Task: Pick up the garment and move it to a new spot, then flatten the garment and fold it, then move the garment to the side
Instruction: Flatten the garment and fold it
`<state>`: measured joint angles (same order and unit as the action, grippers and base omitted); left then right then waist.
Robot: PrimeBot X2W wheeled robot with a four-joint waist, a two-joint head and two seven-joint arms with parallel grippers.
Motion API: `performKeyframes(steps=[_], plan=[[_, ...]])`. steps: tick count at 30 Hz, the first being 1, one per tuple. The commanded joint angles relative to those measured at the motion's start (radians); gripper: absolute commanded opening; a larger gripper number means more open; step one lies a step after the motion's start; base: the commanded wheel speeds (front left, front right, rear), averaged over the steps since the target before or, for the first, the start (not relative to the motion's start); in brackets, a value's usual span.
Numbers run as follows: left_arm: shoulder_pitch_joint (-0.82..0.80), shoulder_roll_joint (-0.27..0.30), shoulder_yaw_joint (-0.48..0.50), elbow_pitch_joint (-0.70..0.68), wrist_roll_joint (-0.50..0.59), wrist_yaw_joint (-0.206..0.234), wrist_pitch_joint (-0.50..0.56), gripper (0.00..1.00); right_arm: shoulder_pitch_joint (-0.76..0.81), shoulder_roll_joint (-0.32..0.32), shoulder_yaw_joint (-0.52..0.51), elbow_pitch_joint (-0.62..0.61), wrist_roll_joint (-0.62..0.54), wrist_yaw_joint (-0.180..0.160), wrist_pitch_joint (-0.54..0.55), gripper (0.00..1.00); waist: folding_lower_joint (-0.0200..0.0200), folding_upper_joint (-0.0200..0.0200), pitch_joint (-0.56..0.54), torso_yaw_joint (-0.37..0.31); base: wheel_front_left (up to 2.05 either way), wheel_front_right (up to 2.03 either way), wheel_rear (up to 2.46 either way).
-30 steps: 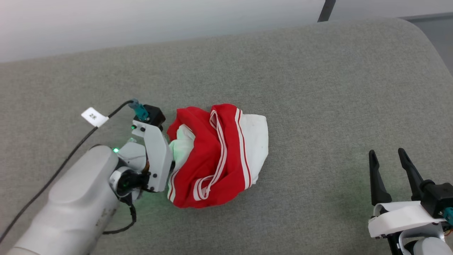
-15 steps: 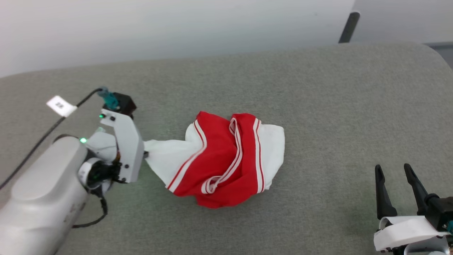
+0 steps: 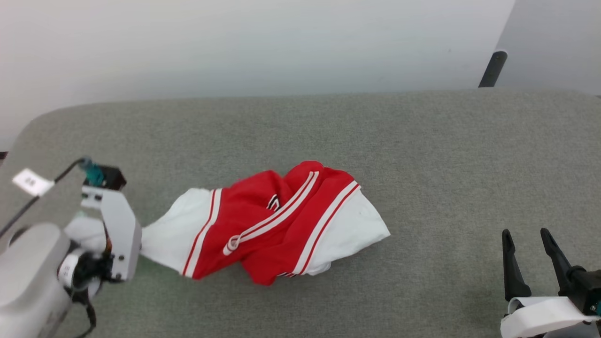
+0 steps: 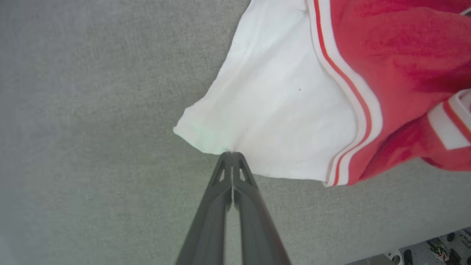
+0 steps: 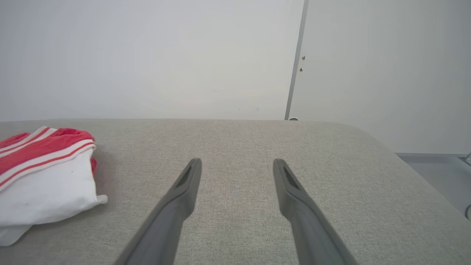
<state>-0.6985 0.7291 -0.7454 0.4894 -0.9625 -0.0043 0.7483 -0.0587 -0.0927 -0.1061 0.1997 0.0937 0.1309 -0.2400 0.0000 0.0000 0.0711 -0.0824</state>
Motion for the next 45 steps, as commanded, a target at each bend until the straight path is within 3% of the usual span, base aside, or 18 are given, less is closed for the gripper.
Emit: performKeyframes(steps=[1, 8, 11, 12, 13, 14, 15, 20, 24, 39, 45], plan=[[0.034, 0.005, 0.008, -0.003, -0.020, 0.011, -0.007, 0.00, 0.010, -0.001, -0.002, -0.005, -0.006, 0.000, 0.004, 1.00, 0.0000, 0.0000, -0.010, 0.010, 0.00, 0.00, 0.00], [0.131, -0.016, 0.013, 0.014, -0.061, 0.040, -0.035, 0.00, 0.014, -0.003, 0.003, -0.010, -0.002, 0.000, 0.018, 1.00, 0.0000, 0.0000, -0.021, 0.014, 0.00, 0.00, 0.00], [0.144, -0.030, 0.012, 0.024, -0.061, 0.033, -0.061, 0.00, 0.016, -0.008, 0.018, -0.009, 0.010, 0.000, 0.031, 1.00, 0.0000, 0.0000, -0.032, 0.020, 0.00, 0.00, 0.00], [0.144, -0.036, 0.013, 0.024, -0.059, 0.028, -0.077, 0.06, 0.017, -0.012, 0.025, -0.010, 0.009, 0.000, 0.038, 1.00, 0.0000, 0.0000, -0.037, 0.024, 0.00, 0.00, 0.00], [0.140, -0.040, 0.011, 0.020, -0.049, 0.018, -0.096, 0.36, 0.019, -0.015, 0.034, -0.012, 0.015, 0.000, 0.044, 1.00, 0.0000, 0.0000, -0.044, 0.029, 0.00, 0.00, 0.00], [0.134, -0.042, 0.014, 0.019, -0.042, 0.015, -0.118, 0.83, 0.022, -0.018, 0.048, -0.011, 0.025, 0.000, 0.054, 1.00, 0.0000, 0.0000, -0.052, 0.034, 0.00, 0.00, 0.00], [0.132, -0.045, 0.020, 0.020, -0.042, 0.016, -0.135, 1.00, 0.024, -0.026, 0.062, -0.011, 0.030, 0.000, 0.064, 1.00, 0.0000, 0.0000, -0.061, 0.038, 0.00, 0.00, 0.00], [0.126, -0.046, 0.019, -0.010, -0.010, -0.003, -0.206, 1.00, 0.034, -0.067, 0.111, -0.021, 0.067, 0.000, 0.112, 1.00, 0.0000, 0.0000, -0.103, 0.073, 0.00, 0.00, 0.00], [0.130, -0.040, 0.037, -0.059, 0.035, -0.006, -0.343, 1.00, 0.037, -0.095, 0.143, -0.031, 0.101, 0.000, 0.151, 1.00, 0.0000, 0.0000, -0.134, 0.111, 0.00, 0.00, 0.00], [0.340, -0.085, 0.145, -0.186, 0.118, 0.086, -0.909, 1.00, 0.035, -0.195, 0.216, -0.020, 0.238, 0.000, 0.392, 1.00, 0.0000, 0.0000, -0.182, 0.286, 0.00, 0.00, 0.00], [0.418, -0.133, 0.179, -0.229, 0.146, 0.121, -1.002, 1.00, 0.000, -0.238, 0.235, -0.026, 0.295, 0.000, 0.529, 1.00, 0.0000, 0.0000, -0.154, 0.350, 0.00, 0.00, 0.00]])
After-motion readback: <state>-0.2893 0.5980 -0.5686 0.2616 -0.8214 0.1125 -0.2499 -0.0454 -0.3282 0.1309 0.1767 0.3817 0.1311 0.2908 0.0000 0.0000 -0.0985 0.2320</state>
